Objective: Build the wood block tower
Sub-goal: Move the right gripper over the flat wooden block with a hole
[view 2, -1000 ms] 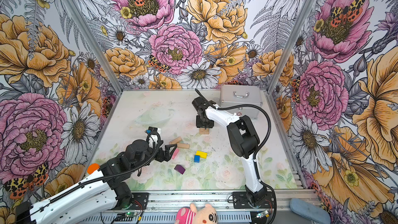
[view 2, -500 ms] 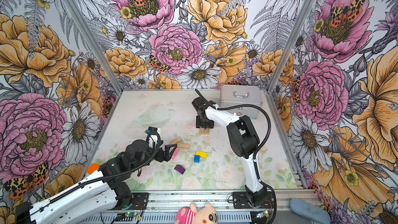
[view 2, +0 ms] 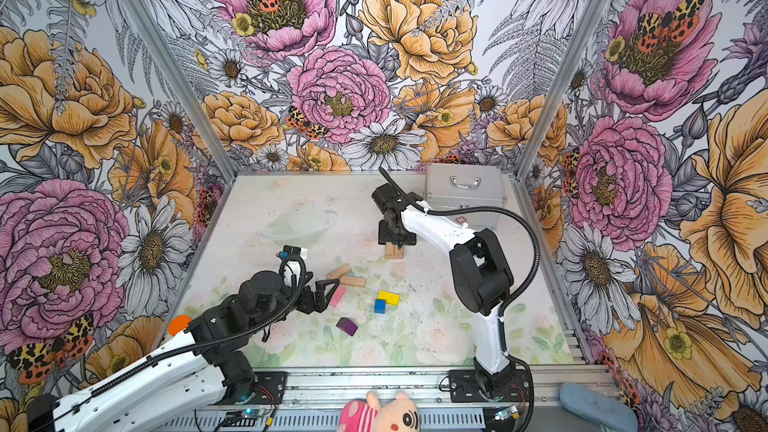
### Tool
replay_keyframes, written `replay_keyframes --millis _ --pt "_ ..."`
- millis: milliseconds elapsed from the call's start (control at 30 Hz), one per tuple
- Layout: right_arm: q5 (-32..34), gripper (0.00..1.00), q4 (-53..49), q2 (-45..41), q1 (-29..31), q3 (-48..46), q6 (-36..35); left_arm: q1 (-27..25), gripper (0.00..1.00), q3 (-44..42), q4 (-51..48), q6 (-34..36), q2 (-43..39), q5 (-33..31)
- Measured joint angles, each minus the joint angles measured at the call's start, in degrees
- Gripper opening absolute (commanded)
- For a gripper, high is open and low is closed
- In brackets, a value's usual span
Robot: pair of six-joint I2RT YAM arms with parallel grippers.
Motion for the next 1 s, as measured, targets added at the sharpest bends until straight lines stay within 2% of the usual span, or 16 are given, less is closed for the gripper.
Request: replay_keyframes --millis 367,633,767,1000 --pt "0.4 0.69 1.2 -11.6 5.0 -8.9 -0.2 -1.6 0.99 -2.9 -4.4 -8.0 -6.4 -1.9" --pt "-2.0 0.71 5.1 -15.5 7.8 -16.2 -0.3 -8.8 0.99 -5.7 -11.5 -16.2 -9.7 -9.6" --pt "-3.5 0.72 7.0 -15.5 9.1 -16.9 -1.1 -12.0 0.98 -7.6 -13.2 -19.8 -11.0 -11.5" --pt "-6.1 0.74 10.1 -12.9 11.5 -15.7 -3.0 -20.9 0.96 -8.6 -14.1 -23.1 -11.8 -14.0"
